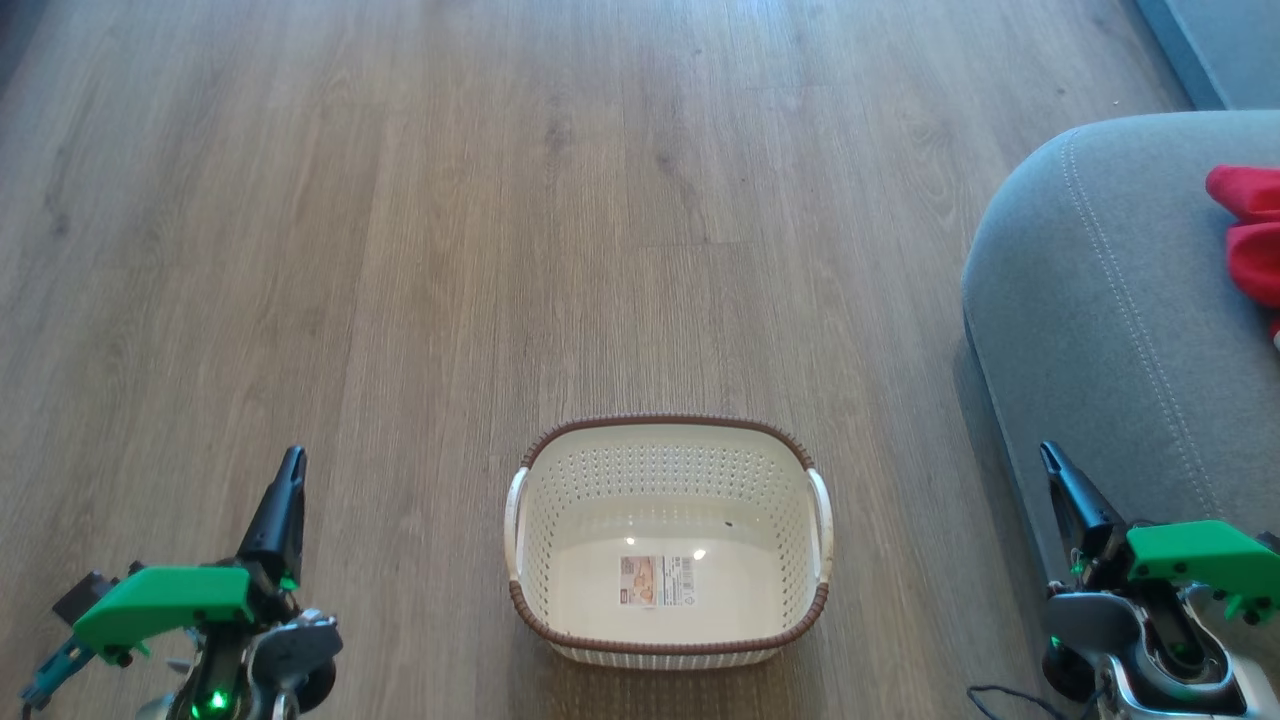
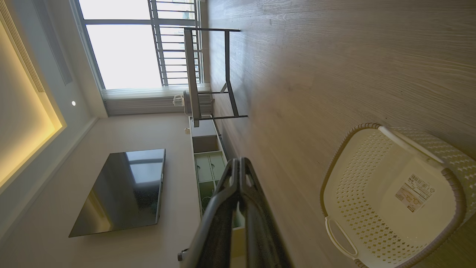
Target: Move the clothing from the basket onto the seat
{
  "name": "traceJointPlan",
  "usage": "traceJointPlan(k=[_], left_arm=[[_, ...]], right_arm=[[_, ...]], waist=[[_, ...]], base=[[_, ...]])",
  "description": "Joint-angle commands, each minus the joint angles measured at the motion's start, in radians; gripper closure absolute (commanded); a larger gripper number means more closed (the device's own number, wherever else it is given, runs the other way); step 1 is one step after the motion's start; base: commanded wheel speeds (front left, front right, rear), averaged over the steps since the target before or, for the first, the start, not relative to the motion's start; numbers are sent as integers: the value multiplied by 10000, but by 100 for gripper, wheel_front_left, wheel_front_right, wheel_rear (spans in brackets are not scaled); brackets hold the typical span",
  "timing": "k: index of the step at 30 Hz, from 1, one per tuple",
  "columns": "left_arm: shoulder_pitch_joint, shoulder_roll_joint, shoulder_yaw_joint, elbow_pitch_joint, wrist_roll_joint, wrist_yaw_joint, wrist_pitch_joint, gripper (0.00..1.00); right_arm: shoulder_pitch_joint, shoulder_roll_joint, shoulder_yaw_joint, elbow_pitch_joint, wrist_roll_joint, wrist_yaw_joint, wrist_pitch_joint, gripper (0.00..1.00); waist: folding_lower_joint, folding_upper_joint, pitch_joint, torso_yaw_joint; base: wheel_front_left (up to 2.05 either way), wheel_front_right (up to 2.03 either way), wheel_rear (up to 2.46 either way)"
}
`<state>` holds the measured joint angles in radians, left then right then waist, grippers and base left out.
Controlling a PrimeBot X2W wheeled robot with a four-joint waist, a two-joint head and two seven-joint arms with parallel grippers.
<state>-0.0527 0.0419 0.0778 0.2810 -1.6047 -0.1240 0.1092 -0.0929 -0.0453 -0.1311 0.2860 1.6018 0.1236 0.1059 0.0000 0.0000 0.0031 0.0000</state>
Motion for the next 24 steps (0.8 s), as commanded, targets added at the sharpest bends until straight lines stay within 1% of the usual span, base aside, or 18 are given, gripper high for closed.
traceJointPlan(k=[1,24], left_arm=[[-554,83,361,-356,-39,-67,41,100],[-554,83,360,-357,-40,-67,40,100]], right_arm=[[-152,-49,164,-412,61,71,79,100],[-151,-49,168,-412,64,71,77,100]], waist=[[0,0,0,0],[0,0,0,0]], base=[[0,0,0],[0,0,0]])
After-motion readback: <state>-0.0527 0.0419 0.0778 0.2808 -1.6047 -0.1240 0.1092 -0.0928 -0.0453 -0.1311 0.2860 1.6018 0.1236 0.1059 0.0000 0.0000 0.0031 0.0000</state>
